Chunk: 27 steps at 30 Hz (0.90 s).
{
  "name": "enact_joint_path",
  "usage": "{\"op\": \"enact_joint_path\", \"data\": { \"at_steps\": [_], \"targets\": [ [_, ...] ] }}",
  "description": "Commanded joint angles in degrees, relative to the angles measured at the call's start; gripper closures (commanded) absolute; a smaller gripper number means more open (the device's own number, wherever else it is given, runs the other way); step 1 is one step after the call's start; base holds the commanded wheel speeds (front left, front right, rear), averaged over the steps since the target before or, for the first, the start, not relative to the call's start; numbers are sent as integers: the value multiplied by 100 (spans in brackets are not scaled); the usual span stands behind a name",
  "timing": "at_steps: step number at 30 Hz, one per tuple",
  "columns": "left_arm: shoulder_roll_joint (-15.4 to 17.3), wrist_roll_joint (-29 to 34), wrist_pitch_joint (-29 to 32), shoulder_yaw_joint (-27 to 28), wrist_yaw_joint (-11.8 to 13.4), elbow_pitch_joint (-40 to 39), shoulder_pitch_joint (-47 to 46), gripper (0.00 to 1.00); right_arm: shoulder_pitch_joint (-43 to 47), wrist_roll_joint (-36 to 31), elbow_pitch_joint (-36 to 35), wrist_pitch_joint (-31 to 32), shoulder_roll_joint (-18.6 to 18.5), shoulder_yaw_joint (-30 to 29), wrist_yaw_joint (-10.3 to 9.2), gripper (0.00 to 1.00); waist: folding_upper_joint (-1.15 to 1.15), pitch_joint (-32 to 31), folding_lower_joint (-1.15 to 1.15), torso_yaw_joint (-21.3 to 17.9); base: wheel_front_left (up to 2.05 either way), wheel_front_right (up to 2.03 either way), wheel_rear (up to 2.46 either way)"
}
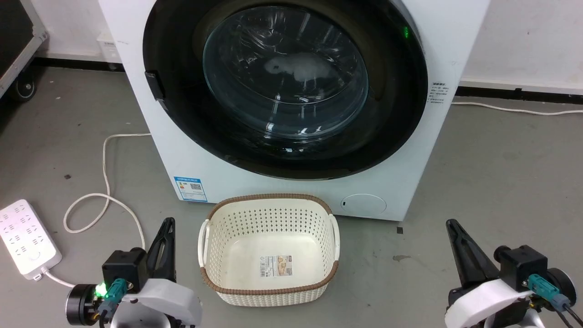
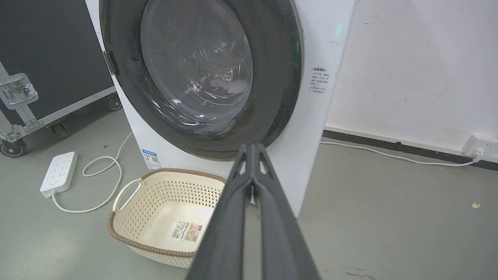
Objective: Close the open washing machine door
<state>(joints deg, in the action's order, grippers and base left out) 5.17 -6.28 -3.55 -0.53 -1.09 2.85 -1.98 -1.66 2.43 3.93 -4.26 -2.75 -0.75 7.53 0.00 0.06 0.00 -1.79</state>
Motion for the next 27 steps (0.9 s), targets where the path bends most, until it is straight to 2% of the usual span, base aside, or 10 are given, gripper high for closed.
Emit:
{"op": "enact_joint_path", "data": {
  "at_steps": [1,27],
  "targets": [
    [-24,63,14,24,41,-46,95,100,92,-47,-51,23,-9,8,-3,100,0,0,0,4,0,0,0],
    [-159,434,238,43,86,-203,163,100,140,-176,-276,288,-11,52,-4,100,0,-4,0,119,0,0,0]
  ]
}}
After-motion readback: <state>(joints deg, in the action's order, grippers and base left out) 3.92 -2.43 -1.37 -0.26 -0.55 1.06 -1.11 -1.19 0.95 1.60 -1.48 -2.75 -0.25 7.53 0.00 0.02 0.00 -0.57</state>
